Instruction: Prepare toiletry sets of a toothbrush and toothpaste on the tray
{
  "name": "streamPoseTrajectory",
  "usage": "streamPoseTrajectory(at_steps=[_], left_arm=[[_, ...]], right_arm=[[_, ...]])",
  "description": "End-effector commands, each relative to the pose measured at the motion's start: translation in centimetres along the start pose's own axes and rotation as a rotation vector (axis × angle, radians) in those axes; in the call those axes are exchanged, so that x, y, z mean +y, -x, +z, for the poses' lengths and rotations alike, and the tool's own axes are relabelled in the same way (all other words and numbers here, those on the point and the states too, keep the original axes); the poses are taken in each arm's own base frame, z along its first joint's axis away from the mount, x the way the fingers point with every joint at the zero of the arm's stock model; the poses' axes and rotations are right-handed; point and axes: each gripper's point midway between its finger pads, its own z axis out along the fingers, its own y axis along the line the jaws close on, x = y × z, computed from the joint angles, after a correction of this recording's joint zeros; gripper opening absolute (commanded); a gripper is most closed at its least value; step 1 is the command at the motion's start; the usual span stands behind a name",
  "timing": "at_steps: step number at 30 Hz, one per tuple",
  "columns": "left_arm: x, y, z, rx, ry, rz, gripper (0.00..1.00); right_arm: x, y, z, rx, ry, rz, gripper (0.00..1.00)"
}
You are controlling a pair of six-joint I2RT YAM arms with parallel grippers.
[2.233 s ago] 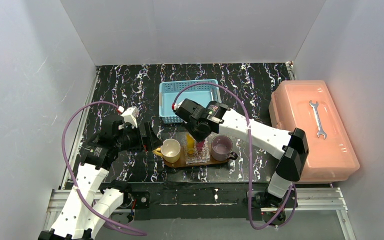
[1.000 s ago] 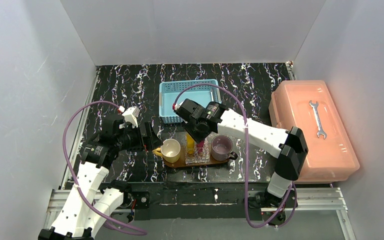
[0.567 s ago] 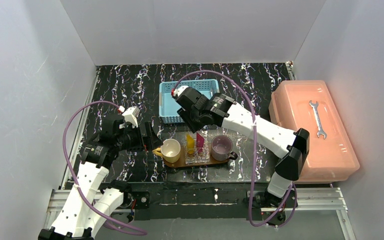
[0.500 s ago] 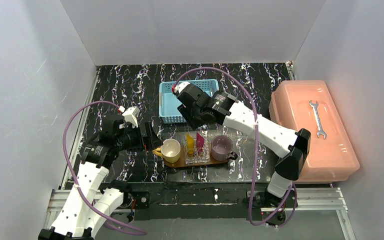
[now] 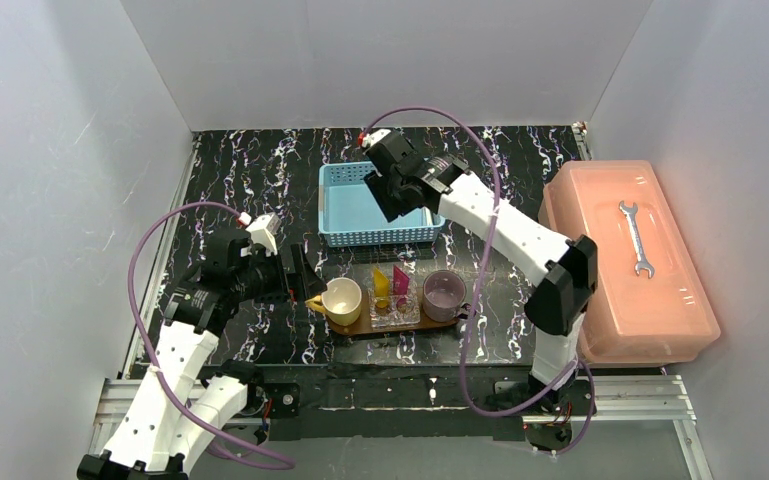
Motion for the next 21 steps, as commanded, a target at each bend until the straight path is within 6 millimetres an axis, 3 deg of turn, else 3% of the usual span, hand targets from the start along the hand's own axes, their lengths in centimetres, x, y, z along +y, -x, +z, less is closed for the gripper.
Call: streamPoseTrajectory(at_steps=[1,10,21], left_arm=[[0.4,-0.2,0.3,0.009,0.012,0.002,0.98],[0.6,-0.2,0.5,0.019,0.024,-0.003,0.98],[0.5,-0.3,0.7,0.032,0.017,-0.005,0.98]], right_arm=[[-2.0,2.3,2.9,-0.045,-0.023,0.045,0.6],[-5.4,1.2,9.4,0.033,-0.149,0.097,0.62],[-11.1,0.3,11.5,0.051,-0.309,0.181,0.64]])
